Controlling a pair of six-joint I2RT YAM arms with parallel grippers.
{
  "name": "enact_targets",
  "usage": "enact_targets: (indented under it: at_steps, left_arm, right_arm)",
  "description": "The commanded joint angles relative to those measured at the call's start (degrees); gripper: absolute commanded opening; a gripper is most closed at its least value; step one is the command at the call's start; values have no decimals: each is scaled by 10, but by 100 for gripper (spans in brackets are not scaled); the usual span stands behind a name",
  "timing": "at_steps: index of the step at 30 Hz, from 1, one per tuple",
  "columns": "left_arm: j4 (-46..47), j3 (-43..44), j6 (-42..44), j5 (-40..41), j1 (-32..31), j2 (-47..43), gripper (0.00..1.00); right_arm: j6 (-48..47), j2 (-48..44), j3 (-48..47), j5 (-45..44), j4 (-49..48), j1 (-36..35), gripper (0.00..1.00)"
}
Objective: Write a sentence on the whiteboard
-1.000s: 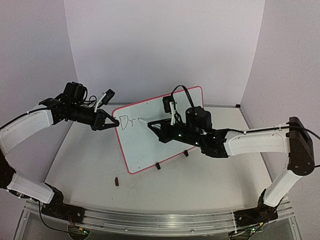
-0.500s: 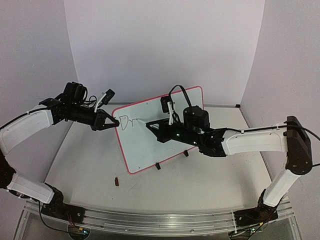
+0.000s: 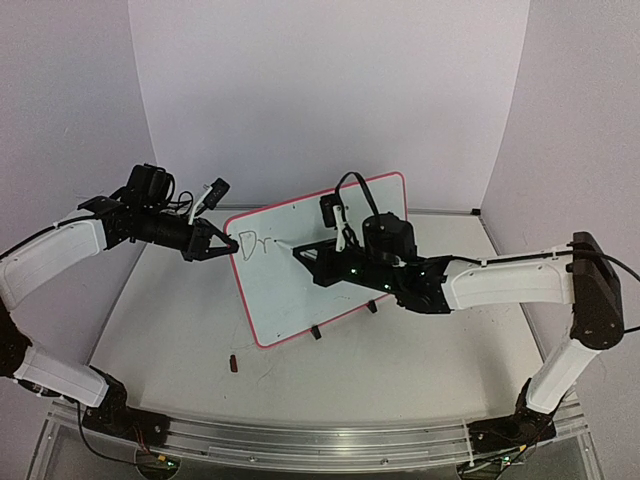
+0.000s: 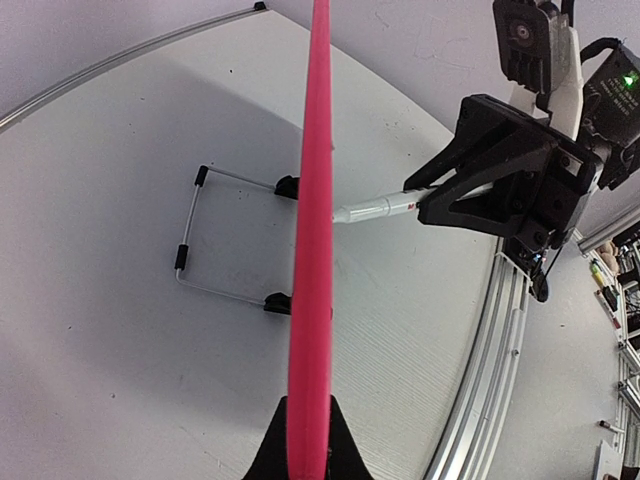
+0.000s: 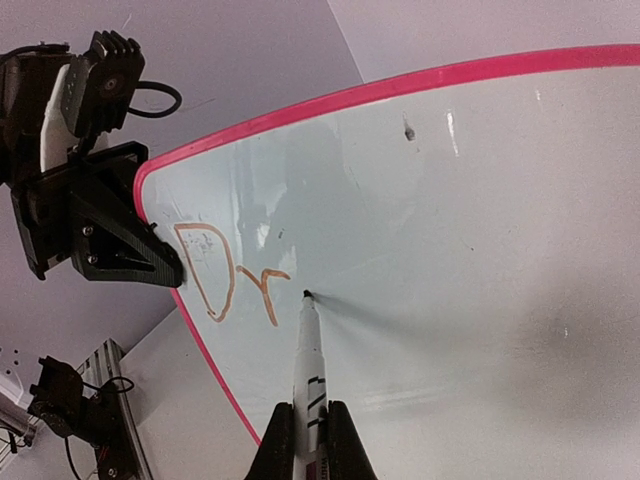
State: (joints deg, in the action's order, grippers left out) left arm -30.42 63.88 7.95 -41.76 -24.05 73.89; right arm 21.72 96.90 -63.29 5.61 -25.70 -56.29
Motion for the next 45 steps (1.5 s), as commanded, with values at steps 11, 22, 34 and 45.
enact_targets:
  at_steps: [11,22,34,45]
  left_arm:
    - [-3,7,14,0,-4,0,0]
    - [-3,6,14,-1,-4,1,0]
    - [-3,6,14,-2,-4,3,0]
    - [-3,6,14,-2,-4,3,0]
  right_arm:
    - [-4,-25,-1,-74,0,6,0]
    - [-15,-10,-20,-38,-12,7,0]
    - [-12,15,-37,-6,-12,7,0]
    - [7,17,-9,6,-8,7,0]
